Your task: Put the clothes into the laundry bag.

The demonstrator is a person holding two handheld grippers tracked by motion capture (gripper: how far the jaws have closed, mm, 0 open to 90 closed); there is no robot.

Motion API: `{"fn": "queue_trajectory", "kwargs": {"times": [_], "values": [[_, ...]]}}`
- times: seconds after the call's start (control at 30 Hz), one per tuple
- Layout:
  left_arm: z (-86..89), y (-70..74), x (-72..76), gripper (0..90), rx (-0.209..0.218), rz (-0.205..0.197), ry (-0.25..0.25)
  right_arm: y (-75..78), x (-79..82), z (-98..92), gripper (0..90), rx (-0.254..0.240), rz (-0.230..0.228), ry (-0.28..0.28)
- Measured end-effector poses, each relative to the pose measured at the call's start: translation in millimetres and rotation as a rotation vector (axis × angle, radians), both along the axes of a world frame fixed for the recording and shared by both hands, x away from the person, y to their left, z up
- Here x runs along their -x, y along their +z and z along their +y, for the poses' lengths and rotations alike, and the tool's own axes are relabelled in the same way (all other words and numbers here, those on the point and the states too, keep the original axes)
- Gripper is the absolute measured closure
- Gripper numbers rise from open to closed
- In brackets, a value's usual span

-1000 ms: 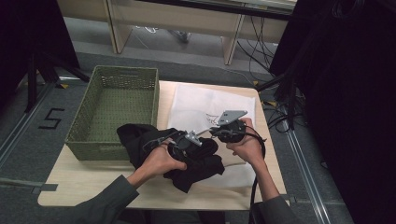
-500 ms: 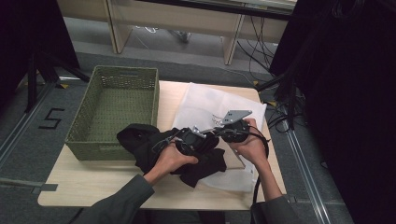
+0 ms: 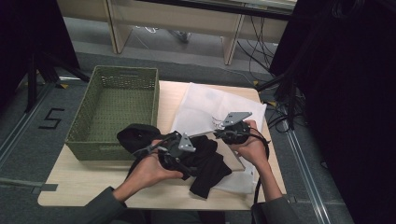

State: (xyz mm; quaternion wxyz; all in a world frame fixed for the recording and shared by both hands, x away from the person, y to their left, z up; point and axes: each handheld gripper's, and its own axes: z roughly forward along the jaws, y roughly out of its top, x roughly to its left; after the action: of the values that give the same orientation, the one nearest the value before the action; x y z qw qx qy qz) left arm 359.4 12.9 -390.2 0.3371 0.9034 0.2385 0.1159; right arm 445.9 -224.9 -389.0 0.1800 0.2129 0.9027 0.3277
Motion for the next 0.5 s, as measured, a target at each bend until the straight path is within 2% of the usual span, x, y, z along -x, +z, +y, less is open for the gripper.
{"fn": "queue_trajectory", "kwargs": {"times": [0.03, 0.07, 0.17, 0.4, 0.5], "values": [[16.4, 8.7, 1.5, 24.1, -0.008, -0.046, 0.031, -0.2, 0.0, 0.0, 87.3, 0.0, 0.0, -0.002], [25.2, 12.2, 0.1, 24.2, -0.003, -0.053, 0.049, -0.3, -0.2, 0.0, 87.3, 0.0, -0.003, 0.0], [47.9, 20.2, -7.8, 24.4, 0.017, -0.047, 0.109, -0.8, -0.1, 0.9, 87.2, 0.005, -0.002, 0.003], [85.7, 31.8, -18.0, 24.6, 0.015, -0.039, 0.177, -1.1, 1.0, 1.8, 87.0, 0.006, 0.007, -0.003], [104.5, 32.0, -24.4, 21.8, 0.017, -0.046, 0.241, -1.3, 0.5, 1.3, 86.9, 0.015, -0.007, 0.008]]}}
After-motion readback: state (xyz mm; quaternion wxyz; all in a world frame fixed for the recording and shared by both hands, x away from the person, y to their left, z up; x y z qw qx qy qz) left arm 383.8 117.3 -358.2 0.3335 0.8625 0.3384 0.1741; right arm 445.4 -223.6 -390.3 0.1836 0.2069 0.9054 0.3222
